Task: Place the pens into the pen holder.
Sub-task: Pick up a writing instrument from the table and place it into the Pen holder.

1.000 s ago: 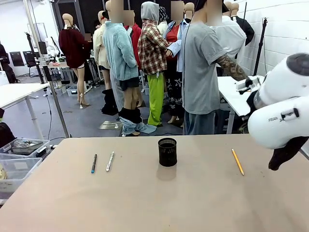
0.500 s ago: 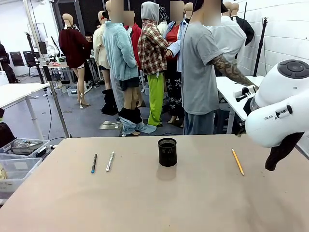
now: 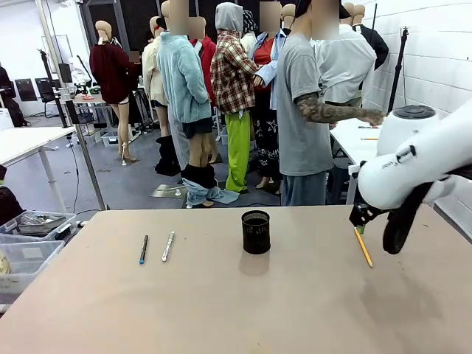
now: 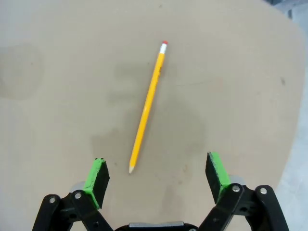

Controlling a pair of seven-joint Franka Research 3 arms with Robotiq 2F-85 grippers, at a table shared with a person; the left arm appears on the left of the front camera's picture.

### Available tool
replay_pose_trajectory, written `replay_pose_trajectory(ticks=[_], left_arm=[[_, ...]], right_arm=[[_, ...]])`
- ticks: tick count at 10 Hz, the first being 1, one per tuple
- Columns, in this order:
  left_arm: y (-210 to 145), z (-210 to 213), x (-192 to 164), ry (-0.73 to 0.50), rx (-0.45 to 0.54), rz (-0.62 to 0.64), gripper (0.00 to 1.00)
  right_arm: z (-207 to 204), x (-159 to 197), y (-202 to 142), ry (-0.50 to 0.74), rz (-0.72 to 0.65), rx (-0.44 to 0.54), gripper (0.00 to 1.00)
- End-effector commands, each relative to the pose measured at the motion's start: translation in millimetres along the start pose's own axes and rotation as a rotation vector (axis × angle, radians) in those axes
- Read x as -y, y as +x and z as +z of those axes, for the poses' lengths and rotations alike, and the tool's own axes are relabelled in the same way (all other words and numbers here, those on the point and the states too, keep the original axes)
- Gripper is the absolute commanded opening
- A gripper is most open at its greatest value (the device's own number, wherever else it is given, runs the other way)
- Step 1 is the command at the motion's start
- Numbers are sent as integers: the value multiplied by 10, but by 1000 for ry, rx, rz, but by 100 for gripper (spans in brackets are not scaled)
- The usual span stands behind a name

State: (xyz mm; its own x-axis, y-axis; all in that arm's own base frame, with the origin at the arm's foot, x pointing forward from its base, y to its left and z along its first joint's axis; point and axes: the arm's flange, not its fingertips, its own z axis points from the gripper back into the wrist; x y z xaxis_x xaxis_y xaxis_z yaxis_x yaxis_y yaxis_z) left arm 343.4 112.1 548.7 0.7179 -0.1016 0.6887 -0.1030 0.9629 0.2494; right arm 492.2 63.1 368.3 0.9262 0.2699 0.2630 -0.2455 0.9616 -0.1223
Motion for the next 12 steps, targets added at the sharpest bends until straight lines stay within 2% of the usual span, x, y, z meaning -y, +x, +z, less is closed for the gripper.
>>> replay_pose_trajectory(ticks=[1, 4, 9, 12], left_arm=[[-1, 6, 5, 8, -3, -10, 100], [-1, 6, 5, 8, -3, -10, 100], [-1, 6, 5, 8, -3, -10, 100], [-1, 6, 5, 8, -3, -10, 100]], right_arm=[[-146, -54, 356, 34, 33, -67, 100], [-456, -70, 532, 15, 15, -134, 100], [-774, 128, 489, 59, -77, -178, 100], [-890, 119, 493, 61, -78, -193, 100]])
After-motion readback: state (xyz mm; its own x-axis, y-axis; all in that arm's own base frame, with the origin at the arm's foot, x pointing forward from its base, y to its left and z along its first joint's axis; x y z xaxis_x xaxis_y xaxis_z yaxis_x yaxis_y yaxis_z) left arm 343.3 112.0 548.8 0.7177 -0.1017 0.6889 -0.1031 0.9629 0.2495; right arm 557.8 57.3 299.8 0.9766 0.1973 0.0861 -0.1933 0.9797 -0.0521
